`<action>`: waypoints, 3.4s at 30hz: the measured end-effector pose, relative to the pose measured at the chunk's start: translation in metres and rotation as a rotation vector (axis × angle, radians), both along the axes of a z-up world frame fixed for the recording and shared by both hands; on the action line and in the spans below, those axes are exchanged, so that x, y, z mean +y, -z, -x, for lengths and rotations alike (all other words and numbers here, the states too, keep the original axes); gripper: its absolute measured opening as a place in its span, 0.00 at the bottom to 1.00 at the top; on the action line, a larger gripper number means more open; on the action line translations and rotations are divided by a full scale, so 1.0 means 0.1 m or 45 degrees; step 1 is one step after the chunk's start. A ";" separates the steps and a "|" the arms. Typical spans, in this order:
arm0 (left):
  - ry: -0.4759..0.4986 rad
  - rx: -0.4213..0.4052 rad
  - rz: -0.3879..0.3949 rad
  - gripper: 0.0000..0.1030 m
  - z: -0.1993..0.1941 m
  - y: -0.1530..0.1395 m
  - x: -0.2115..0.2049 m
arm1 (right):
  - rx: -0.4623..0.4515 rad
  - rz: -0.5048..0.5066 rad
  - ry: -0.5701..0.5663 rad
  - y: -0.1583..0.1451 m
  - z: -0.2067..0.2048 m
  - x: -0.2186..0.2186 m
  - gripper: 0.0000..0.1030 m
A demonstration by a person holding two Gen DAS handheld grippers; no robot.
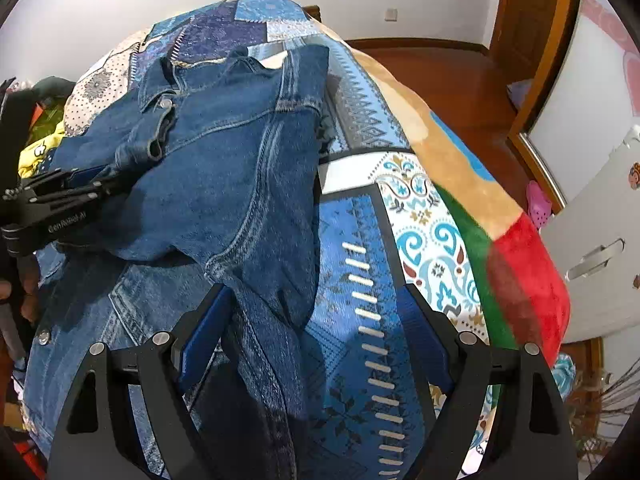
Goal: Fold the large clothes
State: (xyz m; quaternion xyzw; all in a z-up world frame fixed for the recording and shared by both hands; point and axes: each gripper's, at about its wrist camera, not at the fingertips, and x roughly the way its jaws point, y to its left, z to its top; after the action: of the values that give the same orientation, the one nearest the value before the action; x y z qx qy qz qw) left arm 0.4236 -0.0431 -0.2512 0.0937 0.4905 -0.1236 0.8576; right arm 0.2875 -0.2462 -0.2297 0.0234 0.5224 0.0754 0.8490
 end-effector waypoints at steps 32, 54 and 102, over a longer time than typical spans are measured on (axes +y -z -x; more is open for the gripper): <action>-0.566 -0.229 0.316 0.04 0.85 -0.33 2.18 | 0.071 0.000 0.093 0.07 0.01 0.01 0.80; -0.570 -0.229 0.025 0.57 1.46 -0.68 2.25 | -0.116 0.073 0.015 -0.47 0.22 0.22 0.80; -0.708 0.277 0.725 0.65 2.53 0.38 2.32 | 0.087 -0.336 0.039 0.13 1.07 -0.15 0.82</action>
State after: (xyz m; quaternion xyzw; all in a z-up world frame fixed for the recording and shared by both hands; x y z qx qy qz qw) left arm 0.1701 0.1887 -0.2889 -0.2972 0.5309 -0.0271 0.7931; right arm 0.1807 -0.2610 -0.2422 0.1456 0.5360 0.1297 0.8214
